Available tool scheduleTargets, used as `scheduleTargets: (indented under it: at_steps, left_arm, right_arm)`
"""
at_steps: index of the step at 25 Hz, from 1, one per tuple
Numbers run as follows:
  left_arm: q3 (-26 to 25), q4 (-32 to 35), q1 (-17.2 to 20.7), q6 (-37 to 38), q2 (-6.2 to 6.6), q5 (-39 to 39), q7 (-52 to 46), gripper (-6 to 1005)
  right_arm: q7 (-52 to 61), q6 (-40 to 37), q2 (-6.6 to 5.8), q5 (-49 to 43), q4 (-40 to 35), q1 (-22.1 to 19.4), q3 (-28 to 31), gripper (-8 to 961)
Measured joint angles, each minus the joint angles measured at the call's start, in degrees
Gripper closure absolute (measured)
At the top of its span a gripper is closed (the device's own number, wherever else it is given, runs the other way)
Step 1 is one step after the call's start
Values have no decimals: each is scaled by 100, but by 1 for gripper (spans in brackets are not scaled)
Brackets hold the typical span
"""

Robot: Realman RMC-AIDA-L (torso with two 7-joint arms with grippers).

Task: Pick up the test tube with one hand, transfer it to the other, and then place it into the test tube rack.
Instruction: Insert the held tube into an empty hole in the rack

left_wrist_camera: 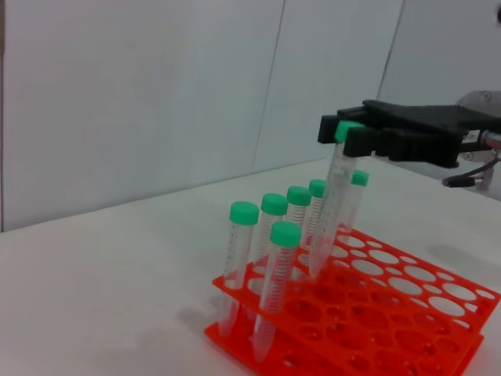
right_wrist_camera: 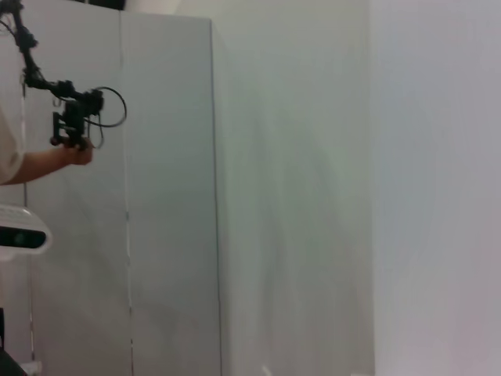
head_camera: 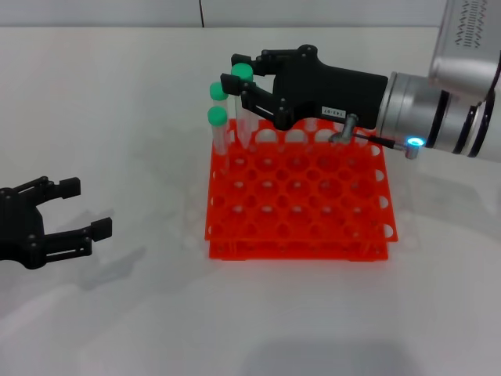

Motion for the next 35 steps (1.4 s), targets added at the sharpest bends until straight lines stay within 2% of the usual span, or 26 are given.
scheduleTargets:
  at_steps: [12, 35]
  left_arm:
    - [0, -189, -89, -104, 10, 0, 29, 105]
    - [0, -366, -341, -210, 43, 134, 88, 105]
  right_arm:
    - [75, 458, 0, 145, -20, 0, -149, 695]
    - [11, 817, 0, 394, 56, -16, -516, 695]
